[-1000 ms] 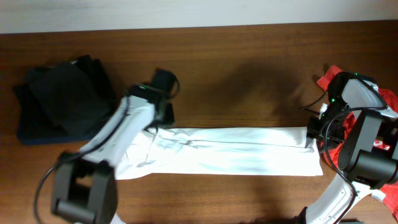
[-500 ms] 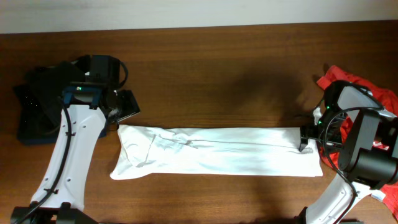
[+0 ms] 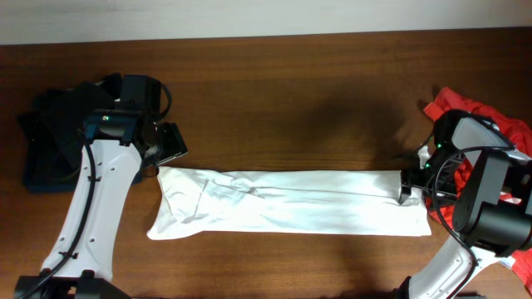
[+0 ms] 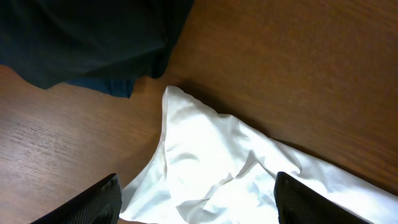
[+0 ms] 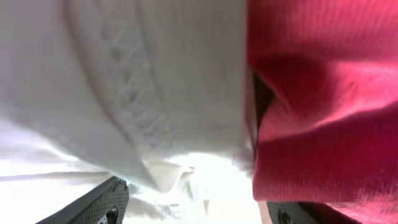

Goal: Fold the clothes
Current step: 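Lift the left gripper away to the left side of the table, then grasp the strip's right end with the right gripper and fold it leftward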

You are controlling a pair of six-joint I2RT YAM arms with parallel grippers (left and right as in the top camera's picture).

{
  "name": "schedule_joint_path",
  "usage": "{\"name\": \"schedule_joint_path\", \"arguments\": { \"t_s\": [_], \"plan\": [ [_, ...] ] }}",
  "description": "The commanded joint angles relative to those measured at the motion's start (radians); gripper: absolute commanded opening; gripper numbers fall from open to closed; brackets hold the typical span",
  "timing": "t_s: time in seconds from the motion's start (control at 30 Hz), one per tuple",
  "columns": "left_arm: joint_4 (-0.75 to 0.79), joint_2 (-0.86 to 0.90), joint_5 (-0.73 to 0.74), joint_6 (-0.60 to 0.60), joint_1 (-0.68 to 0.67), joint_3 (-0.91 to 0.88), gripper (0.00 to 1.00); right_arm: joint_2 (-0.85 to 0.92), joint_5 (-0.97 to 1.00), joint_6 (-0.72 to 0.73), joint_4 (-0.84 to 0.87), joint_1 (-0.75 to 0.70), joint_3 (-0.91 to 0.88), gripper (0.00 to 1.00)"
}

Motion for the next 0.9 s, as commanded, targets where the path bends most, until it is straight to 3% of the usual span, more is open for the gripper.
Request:
{"name": "schedule_joint_path", "arguments": {
  "t_s": [0.0, 0.4, 0.87],
  "plan": [
    [-0.008, 0.006, 0.005, 0.009, 0.003, -0.011, 0.78, -0.002, -0.031, 0.024, -0.019, -0.002, 0.043, 0.72],
    [-0.009, 0.006, 0.001, 0.01, 0.002, -0.011, 0.78, -0.017, -0.149, -0.029, 0.058, -0.002, -0.005, 0.73],
    [-0.023, 0.006, 0.001, 0.01, 0.002, -0.011, 0.78, -0.016, 0.021, -0.013, 0.074, -0.004, 0.024, 0.74]
  ]
}}
